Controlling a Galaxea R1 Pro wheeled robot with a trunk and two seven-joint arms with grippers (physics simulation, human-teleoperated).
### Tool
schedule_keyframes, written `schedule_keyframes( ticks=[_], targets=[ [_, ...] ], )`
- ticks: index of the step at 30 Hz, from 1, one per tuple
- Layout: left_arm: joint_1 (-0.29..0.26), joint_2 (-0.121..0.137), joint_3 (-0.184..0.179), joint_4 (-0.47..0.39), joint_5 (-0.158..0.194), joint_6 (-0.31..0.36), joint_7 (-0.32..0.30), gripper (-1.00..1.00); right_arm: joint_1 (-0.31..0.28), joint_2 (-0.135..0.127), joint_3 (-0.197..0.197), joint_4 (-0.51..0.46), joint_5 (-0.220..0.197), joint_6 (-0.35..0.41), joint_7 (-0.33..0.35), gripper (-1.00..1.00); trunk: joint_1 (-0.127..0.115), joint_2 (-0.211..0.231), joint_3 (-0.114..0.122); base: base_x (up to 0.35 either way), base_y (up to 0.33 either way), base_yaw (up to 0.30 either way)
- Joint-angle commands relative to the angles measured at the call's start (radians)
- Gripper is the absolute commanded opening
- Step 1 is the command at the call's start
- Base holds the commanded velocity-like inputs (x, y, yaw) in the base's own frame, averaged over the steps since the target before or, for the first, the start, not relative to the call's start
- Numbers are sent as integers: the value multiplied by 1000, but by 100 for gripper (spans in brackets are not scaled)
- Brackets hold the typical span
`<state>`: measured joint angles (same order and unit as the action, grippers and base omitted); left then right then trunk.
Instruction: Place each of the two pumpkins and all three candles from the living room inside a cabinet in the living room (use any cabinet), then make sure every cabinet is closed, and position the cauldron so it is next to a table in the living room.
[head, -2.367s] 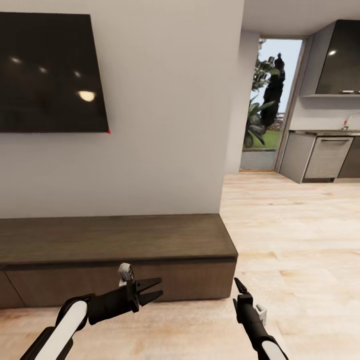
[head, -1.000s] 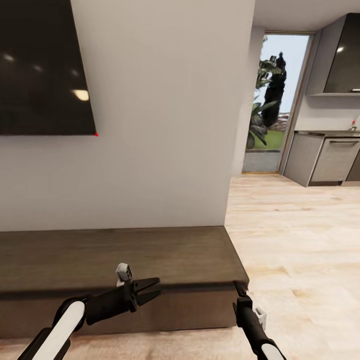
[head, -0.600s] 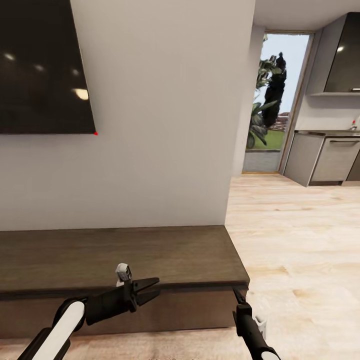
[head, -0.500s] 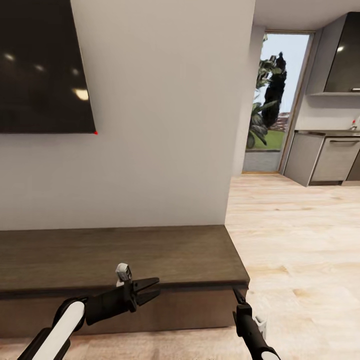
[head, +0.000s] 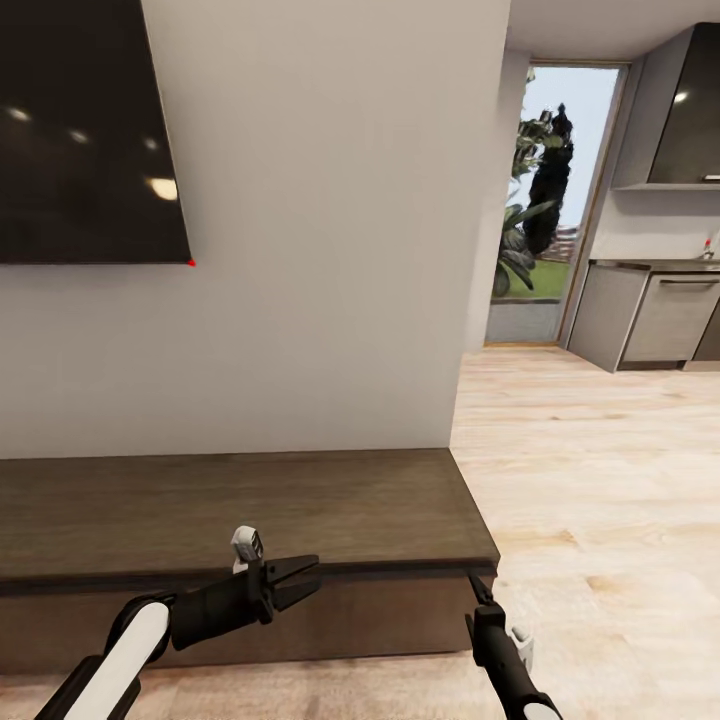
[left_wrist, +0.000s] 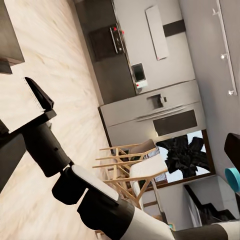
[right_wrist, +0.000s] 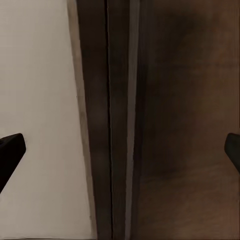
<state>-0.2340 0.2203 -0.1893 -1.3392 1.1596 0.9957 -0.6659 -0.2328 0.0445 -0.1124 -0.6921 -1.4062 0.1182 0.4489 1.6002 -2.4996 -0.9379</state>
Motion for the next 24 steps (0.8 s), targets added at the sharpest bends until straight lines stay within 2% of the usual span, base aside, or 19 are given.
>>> schedule_keyframes(
  ticks=[1, 24],
  targets=[
    [-1, 1, -1, 0, 1, 4, -3, 100, 0, 1, -4, 1, -10, 11, 14, 100, 0, 0, -1, 0, 0, 0],
    [-1, -1, -1, 0, 1, 4, -3, 100, 0, 0, -3, 16, -4, 9, 32, 100, 0, 0, -1, 64, -7, 0]
  ],
)
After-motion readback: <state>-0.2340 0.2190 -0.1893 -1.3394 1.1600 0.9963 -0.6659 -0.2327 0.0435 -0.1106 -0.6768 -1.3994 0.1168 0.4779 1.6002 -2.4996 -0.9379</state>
